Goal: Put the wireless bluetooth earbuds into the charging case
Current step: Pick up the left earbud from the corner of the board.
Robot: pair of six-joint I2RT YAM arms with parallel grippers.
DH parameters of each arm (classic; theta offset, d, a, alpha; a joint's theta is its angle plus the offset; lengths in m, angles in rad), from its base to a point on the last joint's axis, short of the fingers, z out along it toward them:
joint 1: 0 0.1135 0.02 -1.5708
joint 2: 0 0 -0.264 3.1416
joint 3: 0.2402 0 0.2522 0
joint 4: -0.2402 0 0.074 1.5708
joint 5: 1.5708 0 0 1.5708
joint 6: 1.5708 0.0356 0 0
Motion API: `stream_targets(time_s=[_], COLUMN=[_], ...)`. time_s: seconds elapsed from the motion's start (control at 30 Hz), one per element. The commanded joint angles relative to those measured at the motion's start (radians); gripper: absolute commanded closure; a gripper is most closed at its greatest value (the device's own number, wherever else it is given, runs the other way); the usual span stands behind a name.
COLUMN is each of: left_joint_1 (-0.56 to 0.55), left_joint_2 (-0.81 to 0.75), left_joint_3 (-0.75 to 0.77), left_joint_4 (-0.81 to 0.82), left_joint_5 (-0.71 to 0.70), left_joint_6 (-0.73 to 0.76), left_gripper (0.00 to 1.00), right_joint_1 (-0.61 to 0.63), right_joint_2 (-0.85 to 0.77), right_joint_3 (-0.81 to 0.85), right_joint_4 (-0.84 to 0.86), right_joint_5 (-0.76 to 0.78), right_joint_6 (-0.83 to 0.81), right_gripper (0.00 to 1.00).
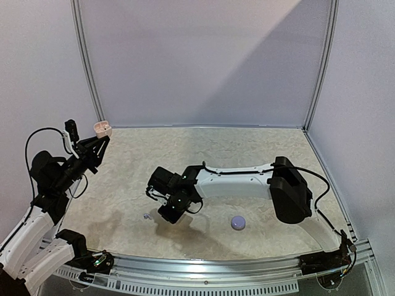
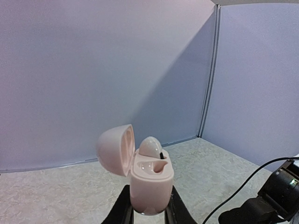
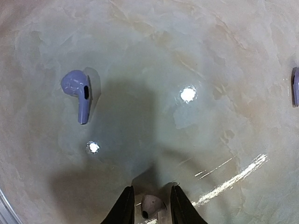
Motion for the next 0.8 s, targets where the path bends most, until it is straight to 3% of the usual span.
stream_targets(time_s=[0.0, 0.57, 0.77], left_joint_1=[0.01, 0.009, 0.0], left_joint_2=[-0.002, 0.002, 0.033], left_joint_3=[0.02, 0.016, 0.015], left_joint_4=[-0.017, -0.023, -0.008], left_joint_5=[-0.003, 0.01, 0.06], left_joint_6=[0.01, 0.038, 0.103], left_gripper=[1.0, 1.0, 1.0], right_joint_1=[0.026, 0.031, 0.03], right_joint_2=[0.036, 0.006, -0.135], right_joint_3=[0.014, 0.043, 0.05], right_joint_4=[-0.063, -0.057, -0.035], right_joint_5=[0.056, 0.099, 0.291], right_joint_6=[-0.014, 0.001, 0.006], right_gripper=[0.72, 0.92, 1.0])
